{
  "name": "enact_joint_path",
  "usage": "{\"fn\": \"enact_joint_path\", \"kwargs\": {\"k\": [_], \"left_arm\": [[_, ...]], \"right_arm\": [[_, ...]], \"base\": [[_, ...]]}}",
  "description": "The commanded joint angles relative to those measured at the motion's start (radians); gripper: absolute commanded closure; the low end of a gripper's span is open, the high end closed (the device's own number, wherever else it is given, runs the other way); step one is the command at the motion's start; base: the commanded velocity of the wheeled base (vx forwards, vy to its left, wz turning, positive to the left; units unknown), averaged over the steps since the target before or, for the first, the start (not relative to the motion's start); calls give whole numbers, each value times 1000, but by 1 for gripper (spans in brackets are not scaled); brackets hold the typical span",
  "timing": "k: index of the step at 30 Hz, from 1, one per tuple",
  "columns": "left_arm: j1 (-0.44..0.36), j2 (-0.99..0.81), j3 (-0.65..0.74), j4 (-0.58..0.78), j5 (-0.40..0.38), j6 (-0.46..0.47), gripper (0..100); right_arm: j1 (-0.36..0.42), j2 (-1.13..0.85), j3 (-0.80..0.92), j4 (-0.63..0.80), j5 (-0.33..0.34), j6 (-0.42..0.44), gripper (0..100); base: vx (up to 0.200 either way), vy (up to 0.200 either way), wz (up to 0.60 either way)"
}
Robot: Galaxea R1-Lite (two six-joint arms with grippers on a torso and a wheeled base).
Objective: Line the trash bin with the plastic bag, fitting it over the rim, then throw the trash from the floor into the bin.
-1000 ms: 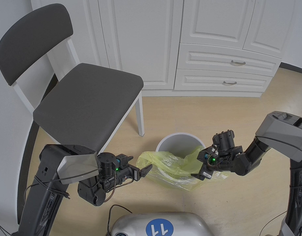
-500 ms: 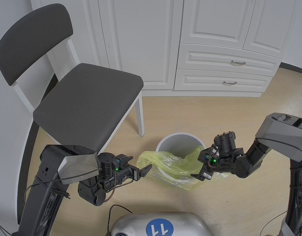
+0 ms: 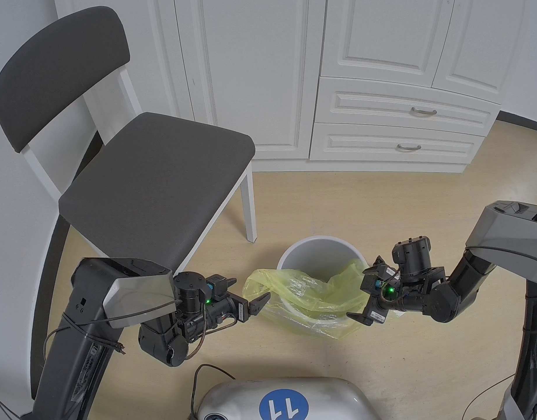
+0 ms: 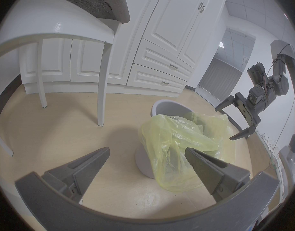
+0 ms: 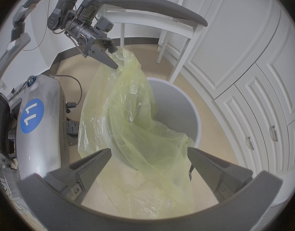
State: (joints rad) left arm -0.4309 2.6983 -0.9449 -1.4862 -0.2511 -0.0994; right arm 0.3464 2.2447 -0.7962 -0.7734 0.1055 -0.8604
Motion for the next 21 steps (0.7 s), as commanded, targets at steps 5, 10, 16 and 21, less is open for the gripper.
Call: {"fn": "enact_joint_path", "kwargs": {"k": [5, 10, 16, 21], "left_arm": [[0, 8, -2, 0, 1, 0, 0], [0, 9, -3, 1, 1, 0, 0], [0, 9, -6, 1, 1, 0, 0], [0, 9, -5, 0, 1, 0, 0]], "right_arm": [[-24, 53, -21, -7, -1, -3, 0], [-33, 108, -83, -9, -4, 1, 0], [-32, 142, -141, -10, -3, 9, 100], [-46, 135, -163, -70, 3, 14, 100]], "base": [[0, 0, 0], [0, 0, 0], [0, 0, 0], [0, 0, 0]]}}
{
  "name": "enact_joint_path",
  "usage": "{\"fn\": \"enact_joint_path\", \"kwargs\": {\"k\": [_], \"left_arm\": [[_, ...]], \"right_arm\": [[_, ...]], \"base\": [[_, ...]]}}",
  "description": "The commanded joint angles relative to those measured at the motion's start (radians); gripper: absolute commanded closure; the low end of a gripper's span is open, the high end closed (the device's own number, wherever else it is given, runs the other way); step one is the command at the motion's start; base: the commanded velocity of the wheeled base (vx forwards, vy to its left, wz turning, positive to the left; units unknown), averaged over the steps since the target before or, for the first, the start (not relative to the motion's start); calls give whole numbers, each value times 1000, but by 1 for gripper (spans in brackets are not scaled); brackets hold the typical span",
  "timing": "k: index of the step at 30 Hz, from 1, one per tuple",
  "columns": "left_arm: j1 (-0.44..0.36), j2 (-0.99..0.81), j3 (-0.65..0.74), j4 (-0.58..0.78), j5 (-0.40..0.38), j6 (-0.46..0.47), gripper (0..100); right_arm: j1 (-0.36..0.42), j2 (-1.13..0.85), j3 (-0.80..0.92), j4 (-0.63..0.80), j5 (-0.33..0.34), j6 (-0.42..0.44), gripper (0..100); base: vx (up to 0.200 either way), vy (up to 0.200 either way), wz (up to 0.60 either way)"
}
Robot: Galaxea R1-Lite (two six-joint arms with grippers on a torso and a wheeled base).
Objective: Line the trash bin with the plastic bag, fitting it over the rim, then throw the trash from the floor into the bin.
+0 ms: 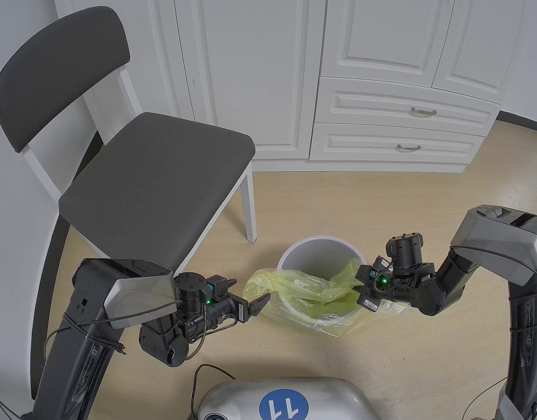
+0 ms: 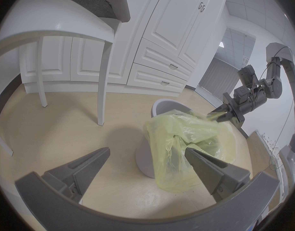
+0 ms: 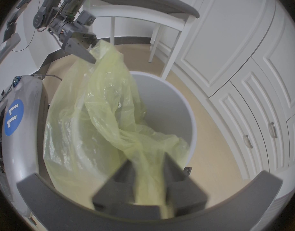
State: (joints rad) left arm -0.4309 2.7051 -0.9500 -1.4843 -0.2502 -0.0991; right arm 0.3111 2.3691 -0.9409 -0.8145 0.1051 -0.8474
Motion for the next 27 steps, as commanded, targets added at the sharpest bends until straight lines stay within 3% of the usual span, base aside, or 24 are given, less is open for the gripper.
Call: {"fn": "enact_joint_path", "kwargs": {"k": [1, 4, 10, 16, 20, 24, 27], "left_arm": [[0, 2, 0, -2, 0, -1, 0], [-2, 1, 2, -2, 0, -1, 0], [-3, -11, 10, -5, 2, -1, 0], [0, -16, 7, -13, 2, -2, 0], [0, -31, 10, -22, 3, -2, 0], [0, -47, 11, -27, 9, -5, 0], [-3, -48, 5, -27, 11, -7, 0]], "right_arm": [[-12, 10, -18, -37, 4, 2, 100], [-32, 9, -16, -92, 18, 36, 100], [-35, 19, -7, -183, 57, 251, 100], [-12, 70, -29, -370, 48, 597, 100], [0, 127, -56, -494, -4, 765, 100], [2, 206, -107, -615, -65, 828, 100], [0, 248, -131, -644, -68, 831, 100]], "base": [[0, 0, 0], [0, 0, 0], [0, 0, 0], [0, 0, 0], [0, 0, 0], [0, 0, 0], [0, 0, 0]]}}
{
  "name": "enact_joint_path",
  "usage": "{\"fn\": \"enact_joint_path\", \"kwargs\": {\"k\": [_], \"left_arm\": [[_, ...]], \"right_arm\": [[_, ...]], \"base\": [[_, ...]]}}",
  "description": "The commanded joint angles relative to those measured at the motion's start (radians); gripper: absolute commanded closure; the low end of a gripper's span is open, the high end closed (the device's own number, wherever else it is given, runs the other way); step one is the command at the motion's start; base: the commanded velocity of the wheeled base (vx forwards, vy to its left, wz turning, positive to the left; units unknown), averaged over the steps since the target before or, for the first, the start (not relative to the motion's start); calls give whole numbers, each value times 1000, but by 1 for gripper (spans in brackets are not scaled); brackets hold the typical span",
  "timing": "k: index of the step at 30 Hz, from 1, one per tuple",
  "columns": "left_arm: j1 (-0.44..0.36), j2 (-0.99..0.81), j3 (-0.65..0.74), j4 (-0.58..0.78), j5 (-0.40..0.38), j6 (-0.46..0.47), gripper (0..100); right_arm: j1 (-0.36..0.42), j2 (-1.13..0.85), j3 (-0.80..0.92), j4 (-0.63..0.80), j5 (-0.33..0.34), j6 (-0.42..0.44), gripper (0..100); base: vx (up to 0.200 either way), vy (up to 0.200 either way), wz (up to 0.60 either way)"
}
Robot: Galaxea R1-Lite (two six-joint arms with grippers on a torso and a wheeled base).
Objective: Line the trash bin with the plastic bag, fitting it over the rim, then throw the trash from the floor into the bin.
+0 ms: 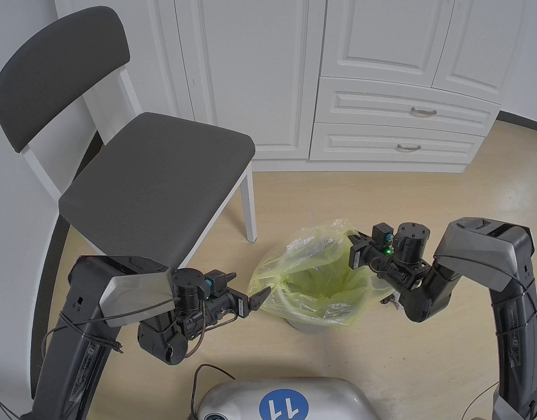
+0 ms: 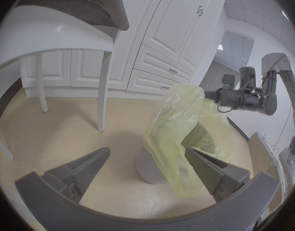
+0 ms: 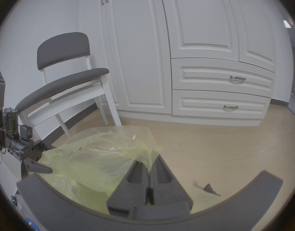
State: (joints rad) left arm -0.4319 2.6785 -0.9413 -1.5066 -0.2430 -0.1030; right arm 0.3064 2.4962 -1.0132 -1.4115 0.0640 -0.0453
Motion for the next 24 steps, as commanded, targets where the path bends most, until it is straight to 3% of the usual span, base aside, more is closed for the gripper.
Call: {"fn": "enact_joint_path", "kwargs": {"k": [1, 24], "left_arm": [[-2, -22, -7, -4, 4, -4, 0], [-14, -57, 22, -24, 4, -6, 0]], "right_arm": [[5, 130, -70, -46, -27, 28, 100], [-21, 282, -355, -15, -46, 81, 100]], "base": [[0, 0, 0], [0, 0, 0]]}}
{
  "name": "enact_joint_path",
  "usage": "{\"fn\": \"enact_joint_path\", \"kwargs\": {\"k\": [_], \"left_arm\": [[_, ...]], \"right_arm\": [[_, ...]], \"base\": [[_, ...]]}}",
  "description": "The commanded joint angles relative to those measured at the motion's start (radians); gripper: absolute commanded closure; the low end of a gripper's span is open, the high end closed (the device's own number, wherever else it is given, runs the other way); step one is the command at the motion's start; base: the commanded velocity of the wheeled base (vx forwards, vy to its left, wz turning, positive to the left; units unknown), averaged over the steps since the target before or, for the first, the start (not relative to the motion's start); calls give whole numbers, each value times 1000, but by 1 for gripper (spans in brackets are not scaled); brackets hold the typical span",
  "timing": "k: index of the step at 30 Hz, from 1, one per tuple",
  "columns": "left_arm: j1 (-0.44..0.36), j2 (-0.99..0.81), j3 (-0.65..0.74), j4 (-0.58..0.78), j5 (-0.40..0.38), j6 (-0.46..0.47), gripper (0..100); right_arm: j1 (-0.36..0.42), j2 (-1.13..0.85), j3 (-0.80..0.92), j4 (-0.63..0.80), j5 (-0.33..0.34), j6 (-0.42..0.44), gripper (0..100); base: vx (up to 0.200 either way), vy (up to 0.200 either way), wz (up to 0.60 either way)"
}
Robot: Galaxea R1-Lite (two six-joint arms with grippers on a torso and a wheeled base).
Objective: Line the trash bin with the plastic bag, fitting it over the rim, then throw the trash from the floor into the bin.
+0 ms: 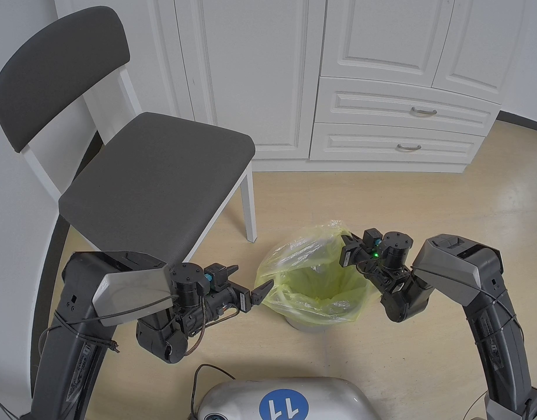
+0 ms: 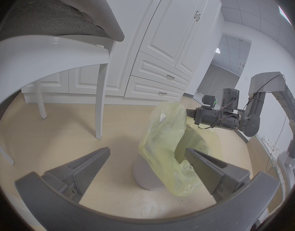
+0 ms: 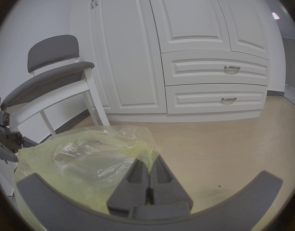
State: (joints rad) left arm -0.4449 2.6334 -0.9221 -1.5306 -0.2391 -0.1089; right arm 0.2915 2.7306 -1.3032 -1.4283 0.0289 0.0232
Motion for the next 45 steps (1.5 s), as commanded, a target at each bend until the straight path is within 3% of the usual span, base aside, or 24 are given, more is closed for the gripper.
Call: {"fn": "enact_joint_path", "kwargs": {"k": [1, 6, 7, 18, 30, 45], "left_arm": [[-1, -15, 9, 0, 0, 0, 0], [-8, -16, 16, 0, 0, 3, 0], [-8, -16, 16, 0, 0, 3, 0], [-8, -18, 17, -2, 0, 3, 0], [-11, -72, 74, 1, -2, 8, 0], [-17, -122, 117, 4, -6, 32, 0]], "right_arm": [[-11, 61, -91, 5, -27, 21, 100], [-12, 80, -126, 5, -30, 47, 100], [-12, 81, -126, 6, -30, 47, 0], [-12, 40, -76, -18, -27, 67, 0], [-9, -172, 208, -6, 31, 57, 0], [-11, -259, 352, -6, 43, -54, 0]], "base": [[0, 0, 0], [0, 0, 0], [0, 0, 0], [0, 0, 0], [0, 0, 0], [0, 0, 0]]}}
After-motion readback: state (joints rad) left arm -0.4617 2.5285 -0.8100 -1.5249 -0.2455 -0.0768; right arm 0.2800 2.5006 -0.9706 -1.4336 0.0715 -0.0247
